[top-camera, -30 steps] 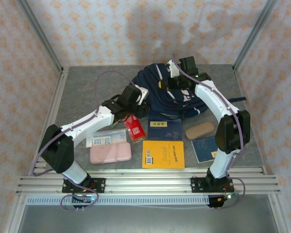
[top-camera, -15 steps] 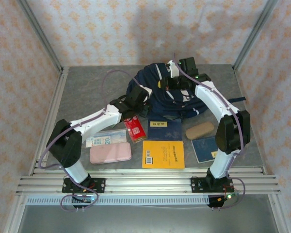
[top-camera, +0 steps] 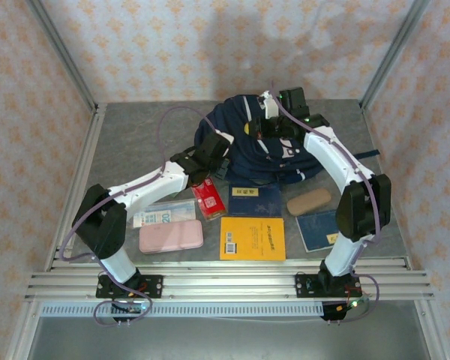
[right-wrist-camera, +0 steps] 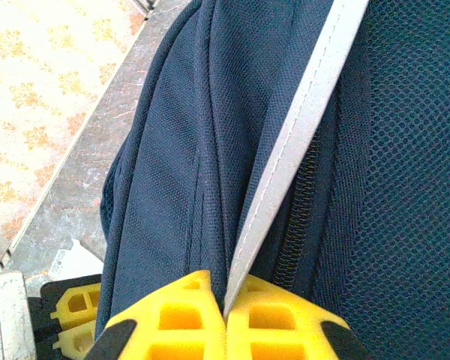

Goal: Pack books, pencil case, and school supplies into a backpack

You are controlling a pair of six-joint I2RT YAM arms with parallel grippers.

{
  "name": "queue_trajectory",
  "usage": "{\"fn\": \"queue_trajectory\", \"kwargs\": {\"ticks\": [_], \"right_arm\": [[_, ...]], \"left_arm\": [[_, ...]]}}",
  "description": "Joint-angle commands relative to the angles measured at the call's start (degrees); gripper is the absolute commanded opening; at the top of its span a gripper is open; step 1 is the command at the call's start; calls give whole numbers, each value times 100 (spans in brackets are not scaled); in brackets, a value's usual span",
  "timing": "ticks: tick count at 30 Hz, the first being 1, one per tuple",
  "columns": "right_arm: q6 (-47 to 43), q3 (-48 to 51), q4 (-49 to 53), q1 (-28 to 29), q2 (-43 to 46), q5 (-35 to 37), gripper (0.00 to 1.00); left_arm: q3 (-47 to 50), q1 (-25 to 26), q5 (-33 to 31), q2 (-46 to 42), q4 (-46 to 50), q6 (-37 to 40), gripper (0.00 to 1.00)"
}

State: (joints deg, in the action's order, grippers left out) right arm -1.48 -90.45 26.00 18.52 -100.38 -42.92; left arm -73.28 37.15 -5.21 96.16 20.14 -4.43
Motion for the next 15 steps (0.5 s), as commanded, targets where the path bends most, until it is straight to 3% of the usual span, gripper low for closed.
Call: {"fn": "queue_trajectory", "kwargs": {"ticks": [1,6,15], "right_arm": [[-78,-34,-666,-5,493,-395,0],[-181,28,-649,-7,469,-320,0],[-505,2,-428,72,218,-323,0]], "left_arm": [[61,-55,-264,-165,-43,93,4],[206,-236,328,-338,-105,120,2],[355,-445,2016,-624,-101,187,0]]}}
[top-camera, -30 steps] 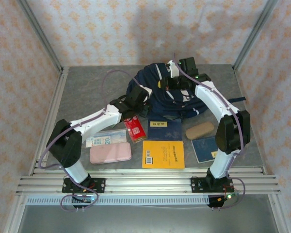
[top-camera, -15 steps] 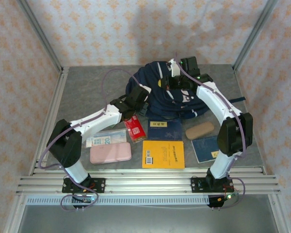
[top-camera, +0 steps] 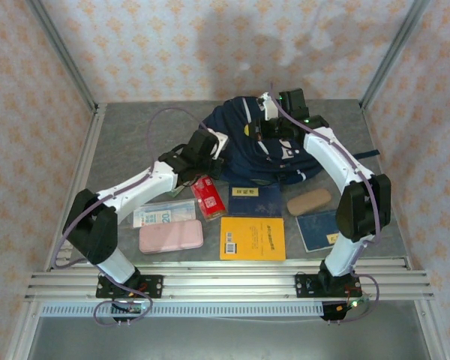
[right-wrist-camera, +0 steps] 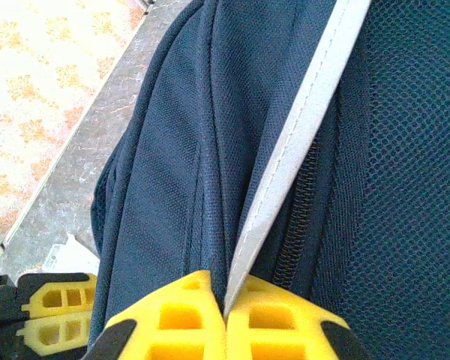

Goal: Pack books, pencil case, and school supplies into a backpack

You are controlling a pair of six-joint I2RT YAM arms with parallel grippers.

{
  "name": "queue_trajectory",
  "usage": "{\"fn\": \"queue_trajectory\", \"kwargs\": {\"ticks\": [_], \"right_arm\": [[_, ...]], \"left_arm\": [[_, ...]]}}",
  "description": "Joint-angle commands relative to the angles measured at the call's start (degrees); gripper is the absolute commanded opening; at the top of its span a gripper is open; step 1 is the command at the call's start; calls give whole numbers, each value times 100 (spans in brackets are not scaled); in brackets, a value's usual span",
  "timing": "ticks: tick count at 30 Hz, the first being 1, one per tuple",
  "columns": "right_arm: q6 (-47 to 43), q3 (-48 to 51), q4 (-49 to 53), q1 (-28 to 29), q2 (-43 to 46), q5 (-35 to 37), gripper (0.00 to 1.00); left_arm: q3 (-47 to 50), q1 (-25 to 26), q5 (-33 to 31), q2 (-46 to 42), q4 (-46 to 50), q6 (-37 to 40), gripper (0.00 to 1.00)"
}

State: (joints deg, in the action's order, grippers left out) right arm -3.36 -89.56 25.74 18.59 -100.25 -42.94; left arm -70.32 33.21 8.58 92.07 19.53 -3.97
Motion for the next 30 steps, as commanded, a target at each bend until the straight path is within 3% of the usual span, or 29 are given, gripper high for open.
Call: {"fn": "queue_trajectory", "kwargs": {"ticks": [1,9,30], "right_arm": [[-382,-109,-333,109,169,-318,0],[-649,-180,-174,197,58,-847,0],[-728,-273,-64,262,-83,-901,0]], "left_arm": [[71,-44,785,-229,-25,142,0],[174,-45,1368,-382,287,199,0],[430,-96,1056,-598,606,344,3]]}}
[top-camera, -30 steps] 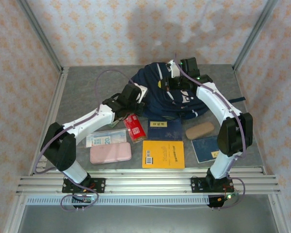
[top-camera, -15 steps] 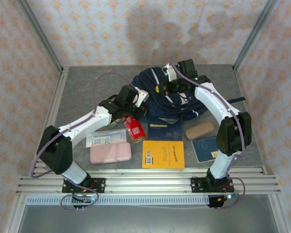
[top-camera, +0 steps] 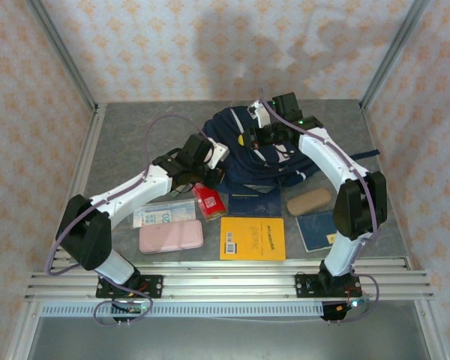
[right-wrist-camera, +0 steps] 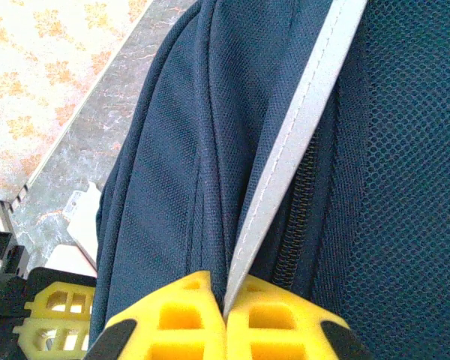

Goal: Pack books, pencil case, and school supplies into a backpack

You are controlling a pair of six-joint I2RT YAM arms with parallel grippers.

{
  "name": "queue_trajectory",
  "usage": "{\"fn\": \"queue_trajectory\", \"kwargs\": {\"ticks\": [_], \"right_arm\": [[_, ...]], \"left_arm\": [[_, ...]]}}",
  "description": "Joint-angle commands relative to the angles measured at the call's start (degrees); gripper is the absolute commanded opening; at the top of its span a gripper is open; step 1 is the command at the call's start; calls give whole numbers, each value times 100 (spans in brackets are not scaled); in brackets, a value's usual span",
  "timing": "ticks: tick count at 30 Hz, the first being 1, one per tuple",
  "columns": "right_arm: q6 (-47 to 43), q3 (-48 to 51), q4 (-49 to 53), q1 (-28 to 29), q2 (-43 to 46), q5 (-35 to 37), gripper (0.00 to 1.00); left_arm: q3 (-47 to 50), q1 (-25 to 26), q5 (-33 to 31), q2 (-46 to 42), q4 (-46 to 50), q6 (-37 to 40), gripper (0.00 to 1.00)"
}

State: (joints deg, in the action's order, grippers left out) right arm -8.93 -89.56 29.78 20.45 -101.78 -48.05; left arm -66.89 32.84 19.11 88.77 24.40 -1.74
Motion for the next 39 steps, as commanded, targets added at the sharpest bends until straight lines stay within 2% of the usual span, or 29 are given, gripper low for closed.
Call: {"fn": "queue_trajectory", "kwargs": {"ticks": [1,7,10,13,19,24,29,39], "right_arm": [[-164,-273,-473,82,69,-389,0],[-137,-281,-482,91,61,-398,0],[-137,-277,-481,92,70,-398,0],[-127,-262,-493,100,79,-398,0],[-129,-242,-508,117,88,-402,0],[-236,-238,-438,145,88,-381,0],[-922,-291,60,387,70,1,0],[-1476,-76,180,627,225,156,0]], "left_arm": [[114,-67,-2,-291,118,129,4],[168,-89,-22,-269,93,141,9],[168,-85,-17,-209,105,139,14],[185,-85,-22,-172,78,132,14],[146,-96,-65,-134,105,157,0],[233,-136,-226,-343,27,141,0],[232,-332,-562,-545,-91,51,0],[-115,-659,-786,-354,65,-156,0]]}}
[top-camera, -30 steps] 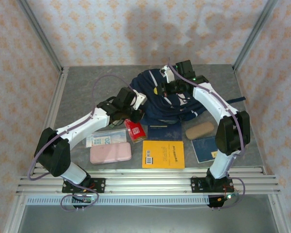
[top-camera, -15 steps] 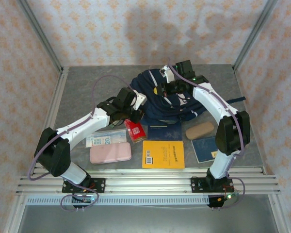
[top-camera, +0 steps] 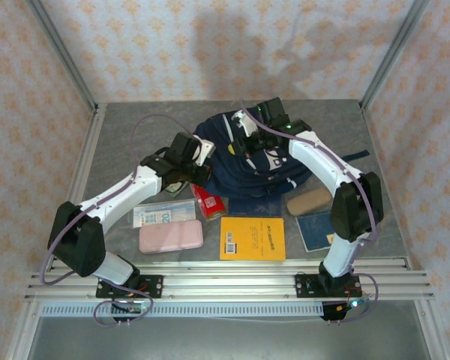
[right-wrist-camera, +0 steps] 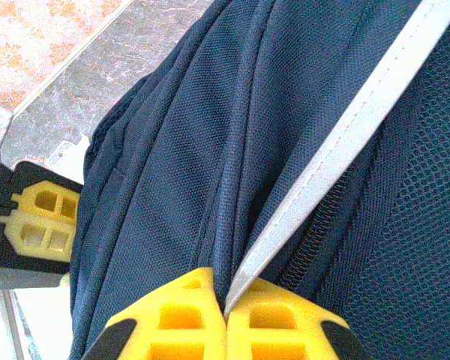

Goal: Pack books, pencil case, and school supplies into a backpack

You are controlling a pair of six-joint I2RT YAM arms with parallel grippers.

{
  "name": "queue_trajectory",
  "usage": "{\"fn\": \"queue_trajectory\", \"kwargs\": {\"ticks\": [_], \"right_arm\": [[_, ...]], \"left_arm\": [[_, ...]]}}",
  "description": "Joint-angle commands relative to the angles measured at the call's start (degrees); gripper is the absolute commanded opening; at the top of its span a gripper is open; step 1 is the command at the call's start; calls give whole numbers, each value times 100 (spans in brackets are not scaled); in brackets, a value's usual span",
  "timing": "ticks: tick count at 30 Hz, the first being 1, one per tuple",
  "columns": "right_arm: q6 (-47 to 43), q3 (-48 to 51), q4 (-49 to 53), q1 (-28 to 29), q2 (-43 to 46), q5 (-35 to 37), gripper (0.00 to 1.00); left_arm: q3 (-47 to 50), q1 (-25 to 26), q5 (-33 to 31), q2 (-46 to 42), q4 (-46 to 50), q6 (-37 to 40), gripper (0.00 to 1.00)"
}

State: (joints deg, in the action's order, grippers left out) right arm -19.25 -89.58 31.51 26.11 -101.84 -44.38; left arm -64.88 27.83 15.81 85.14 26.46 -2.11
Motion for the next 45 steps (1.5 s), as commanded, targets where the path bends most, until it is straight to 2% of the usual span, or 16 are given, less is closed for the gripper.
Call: {"fn": "queue_trajectory", "kwargs": {"ticks": [1,3,6,9,13,15,17,18,22,26,30,32,33,35,40,45], "right_arm": [[-434,-45,-42,61,250,-91,0],[-309,22,-232,61,275,205,0],[204,121,-709,78,327,840,27],[1059,246,-1243,109,517,1448,36],[1930,672,-1550,114,1154,2544,28],[2722,854,-1401,114,1516,3426,12],[3704,905,-868,76,1799,3852,5],[4038,1008,-672,61,1948,3812,6],[5923,2253,-863,61,2761,3575,29],[7505,2805,-24,61,3074,3220,35],[8894,3788,-389,82,3336,2263,47],[9340,4135,-646,175,3380,2124,55],[9458,4215,-646,232,3590,2175,65],[9651,4360,-773,325,3742,2200,75],[10210,4779,-1135,540,4003,2291,78],[10752,5339,-2103,553,3944,2508,78]], "left_arm": [[-330,-161,-361,11,-132,-130,0],[-314,-156,-67,20,-156,-210,0],[-216,-139,382,4,-287,-425,0],[-118,-25,673,-57,-480,-679,0],[-59,238,787,-159,-548,-905,0],[50,322,841,-232,-659,-1053,0],[178,411,896,-283,-826,-1248,0],[256,462,927,-296,-936,-1358,0],[425,715,915,-232,-1217,-1651,0],[516,845,924,-191,-1430,-1901,0],[406,975,915,-135,-1464,-1961,0],[300,1037,890,-96,-1399,-1951,0],[265,1061,867,-84,-1380,-1942,0],[232,1105,839,-72,-1378,-1949,0],[171,1210,803,-68,-1349,-1985,0],[192,1298,817,-83,-1428,-2078,0]]}}
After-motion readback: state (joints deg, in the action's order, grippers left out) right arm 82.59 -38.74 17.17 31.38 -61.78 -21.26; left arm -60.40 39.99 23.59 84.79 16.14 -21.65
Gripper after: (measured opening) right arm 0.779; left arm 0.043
